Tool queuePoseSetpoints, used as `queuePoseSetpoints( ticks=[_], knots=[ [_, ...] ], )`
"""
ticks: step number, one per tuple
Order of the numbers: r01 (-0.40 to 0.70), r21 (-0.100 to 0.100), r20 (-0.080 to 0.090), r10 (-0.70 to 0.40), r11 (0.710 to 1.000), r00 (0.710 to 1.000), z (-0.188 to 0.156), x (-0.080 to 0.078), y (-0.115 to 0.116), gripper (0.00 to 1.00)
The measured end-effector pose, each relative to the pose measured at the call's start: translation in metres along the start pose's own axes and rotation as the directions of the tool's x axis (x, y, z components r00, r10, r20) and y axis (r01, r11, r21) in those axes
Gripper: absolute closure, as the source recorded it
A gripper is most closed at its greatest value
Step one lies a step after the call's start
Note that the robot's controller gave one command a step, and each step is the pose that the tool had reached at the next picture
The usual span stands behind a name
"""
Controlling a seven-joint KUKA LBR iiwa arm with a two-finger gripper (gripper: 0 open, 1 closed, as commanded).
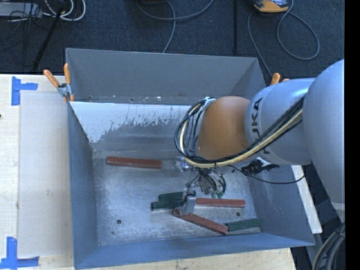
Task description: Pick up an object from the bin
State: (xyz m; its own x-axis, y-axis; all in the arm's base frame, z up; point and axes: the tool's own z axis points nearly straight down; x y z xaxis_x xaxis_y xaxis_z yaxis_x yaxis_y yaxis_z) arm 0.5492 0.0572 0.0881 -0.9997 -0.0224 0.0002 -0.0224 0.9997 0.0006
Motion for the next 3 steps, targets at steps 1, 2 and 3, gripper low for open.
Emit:
queuePoseSetpoints(
  ticks=[1, 2, 3],
  knots=[
    [-0.029, -0.001, 0.007, 0.029, 1.0, 1.0, 0.018, 0.078, 0.036, 0.0],
    [-0.032, 0.0, 0.0, 0.032, 0.999, 0.999, 0.019, 0.078, 0.035, 1.0],
    [0.024, -0.001, 0.007, -0.024, 1.0, 1.0, -0.061, 0.075, 0.051, 1.0]
  ],
)
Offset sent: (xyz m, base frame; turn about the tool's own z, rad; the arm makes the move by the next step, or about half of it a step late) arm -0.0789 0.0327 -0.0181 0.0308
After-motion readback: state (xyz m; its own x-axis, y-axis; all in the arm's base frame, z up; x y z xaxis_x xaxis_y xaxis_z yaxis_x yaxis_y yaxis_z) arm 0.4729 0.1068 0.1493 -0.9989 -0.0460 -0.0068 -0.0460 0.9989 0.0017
